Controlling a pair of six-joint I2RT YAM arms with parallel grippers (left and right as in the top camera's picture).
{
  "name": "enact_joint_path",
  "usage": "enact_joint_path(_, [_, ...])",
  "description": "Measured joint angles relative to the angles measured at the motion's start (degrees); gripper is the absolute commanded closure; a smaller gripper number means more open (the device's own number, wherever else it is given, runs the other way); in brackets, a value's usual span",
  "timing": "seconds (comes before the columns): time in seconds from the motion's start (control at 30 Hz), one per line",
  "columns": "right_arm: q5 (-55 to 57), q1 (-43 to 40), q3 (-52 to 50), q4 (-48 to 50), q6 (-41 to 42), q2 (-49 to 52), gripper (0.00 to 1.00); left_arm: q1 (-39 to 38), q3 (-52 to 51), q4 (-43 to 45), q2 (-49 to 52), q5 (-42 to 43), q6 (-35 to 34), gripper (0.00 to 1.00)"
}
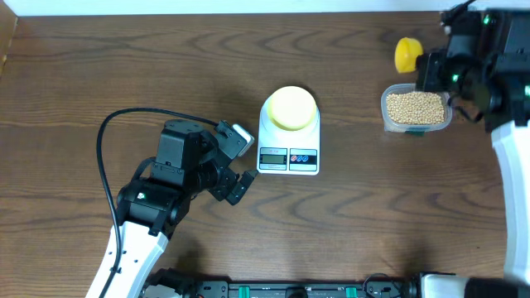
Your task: Scoop item into bowl and weigh 50g on scale
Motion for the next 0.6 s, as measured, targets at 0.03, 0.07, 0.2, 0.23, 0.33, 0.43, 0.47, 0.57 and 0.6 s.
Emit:
enact_joint_path(0.03, [0.22,-0.63,1.38,-1.11,0.5,1.07,0.99,0.0,0.0,-0.02,0.0,0.0,0.0,0.02])
enact_joint_path(0.07, [0.42,-1.09,2.64,-2.12,0.98,1.88,0.99,0.0,0.0,-0.04,0.0,0.0,0.0,0.03])
enact_joint_path(0.2, [0.72,-2.93,8.68,-6.58,3.78,5.03,0.99,0.0,0.0,-0.02,0.0,0.0,0.0,0.03])
enact_joint_path(0.23, [0.74,-3.26,10.16,-7.72,4.74,5.57,0.99,0.0,0.0,-0.02,0.0,0.0,0.0,0.02])
enact_joint_path(0.33, [0.9,-3.52,11.39,-9.05,6.56,5.77,0.99,0.0,0.0,-0.02,0.0,0.0,0.0,0.03])
enact_joint_path(0.43, [0.92,-3.58,11.65,-10.29,8.66,5.77,0.99,0.0,0.0,-0.02,0.0,0.0,0.0,0.02])
enact_joint_path(0.47, [0.9,-3.67,11.65,-10.78,9.42,5.77,0.99,0.0,0.0,-0.02,0.0,0.0,0.0,0.02])
enact_joint_path(0.57, [0.92,-4.07,11.65,-11.56,11.28,5.79,0.99,0.0,0.0,-0.02,0.0,0.0,0.0,0.02])
enact_joint_path(0.6, [0.94,-4.13,11.65,-11.65,11.56,5.77,0.99,0.0,0.0,-0.02,0.0,0.0,0.0,0.03])
